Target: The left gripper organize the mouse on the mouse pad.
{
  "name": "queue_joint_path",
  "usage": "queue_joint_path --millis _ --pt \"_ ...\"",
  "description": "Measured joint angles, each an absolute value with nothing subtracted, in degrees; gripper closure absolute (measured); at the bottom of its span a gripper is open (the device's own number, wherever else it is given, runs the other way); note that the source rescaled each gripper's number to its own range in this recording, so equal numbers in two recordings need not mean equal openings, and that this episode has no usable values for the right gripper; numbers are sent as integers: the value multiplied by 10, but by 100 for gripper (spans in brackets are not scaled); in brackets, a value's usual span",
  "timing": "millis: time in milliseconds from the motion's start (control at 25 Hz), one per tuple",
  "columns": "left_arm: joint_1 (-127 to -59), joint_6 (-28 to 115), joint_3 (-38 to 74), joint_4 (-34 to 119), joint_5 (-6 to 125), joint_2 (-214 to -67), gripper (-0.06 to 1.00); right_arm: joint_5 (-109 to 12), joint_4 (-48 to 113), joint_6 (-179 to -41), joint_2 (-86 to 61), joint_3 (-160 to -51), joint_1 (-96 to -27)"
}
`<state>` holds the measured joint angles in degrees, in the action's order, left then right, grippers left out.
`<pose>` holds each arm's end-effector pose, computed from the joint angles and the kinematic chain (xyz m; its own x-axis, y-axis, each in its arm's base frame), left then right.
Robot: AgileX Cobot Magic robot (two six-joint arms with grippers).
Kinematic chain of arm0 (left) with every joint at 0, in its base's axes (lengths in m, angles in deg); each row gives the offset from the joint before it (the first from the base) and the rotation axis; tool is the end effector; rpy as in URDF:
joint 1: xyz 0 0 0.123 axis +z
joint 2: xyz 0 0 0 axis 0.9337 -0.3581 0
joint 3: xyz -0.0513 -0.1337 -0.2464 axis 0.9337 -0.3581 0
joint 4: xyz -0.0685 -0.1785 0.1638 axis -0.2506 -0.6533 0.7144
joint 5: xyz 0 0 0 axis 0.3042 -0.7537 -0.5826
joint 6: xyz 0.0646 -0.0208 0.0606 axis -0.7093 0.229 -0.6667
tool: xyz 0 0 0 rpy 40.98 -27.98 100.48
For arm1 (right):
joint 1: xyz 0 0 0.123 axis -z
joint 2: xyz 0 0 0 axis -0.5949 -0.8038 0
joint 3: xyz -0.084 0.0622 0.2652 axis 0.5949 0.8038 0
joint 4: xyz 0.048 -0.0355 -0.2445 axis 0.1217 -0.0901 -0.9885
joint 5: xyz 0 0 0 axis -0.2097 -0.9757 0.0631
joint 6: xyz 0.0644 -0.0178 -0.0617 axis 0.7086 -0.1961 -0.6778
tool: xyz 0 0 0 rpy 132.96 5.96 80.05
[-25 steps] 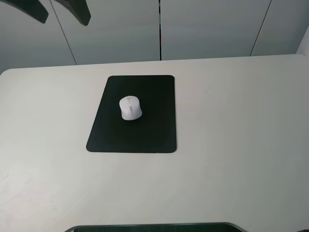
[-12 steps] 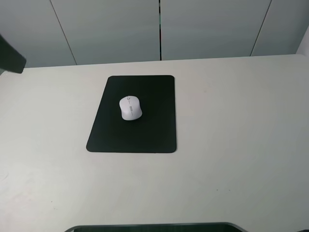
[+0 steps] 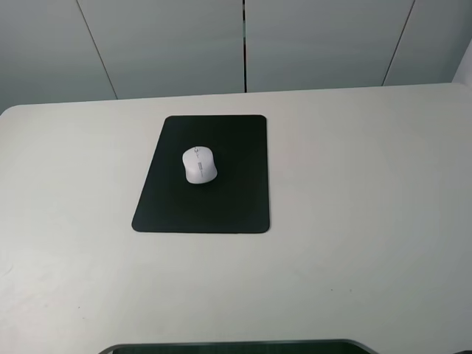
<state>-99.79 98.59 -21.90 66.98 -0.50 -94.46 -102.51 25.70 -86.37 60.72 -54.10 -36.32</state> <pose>0.0593 -0.0178 0.3195 -0.7011 0.0959 -0.7066 0.2171 0.9726 -0.0834 -0.0066 0.0016 0.2733 -0.4953 0.0177 -0.8686 -0.0034 0.9997 0.0222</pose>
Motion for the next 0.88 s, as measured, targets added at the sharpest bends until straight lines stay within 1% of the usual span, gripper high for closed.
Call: queue_joint_path --millis 120,280,400,520,880 --pt "-973 976 -234 670 -4 -898 -6 -1025 257 -864 607 -541 -363" --pt "-903 935 -247 666 -3 -849 -6 -1025 257 -864 607 -541 -363" --pt "-850 891 -252 635 -3 -820 -6 -1025 257 -864 607 -541 -363" --pt "-812 858 -258 603 -2 -795 -6 -1025 257 -864 607 -541 -363" --pt "-743 836 -313 589 13 -681 -6 -1025 257 -864 607 -541 -363"
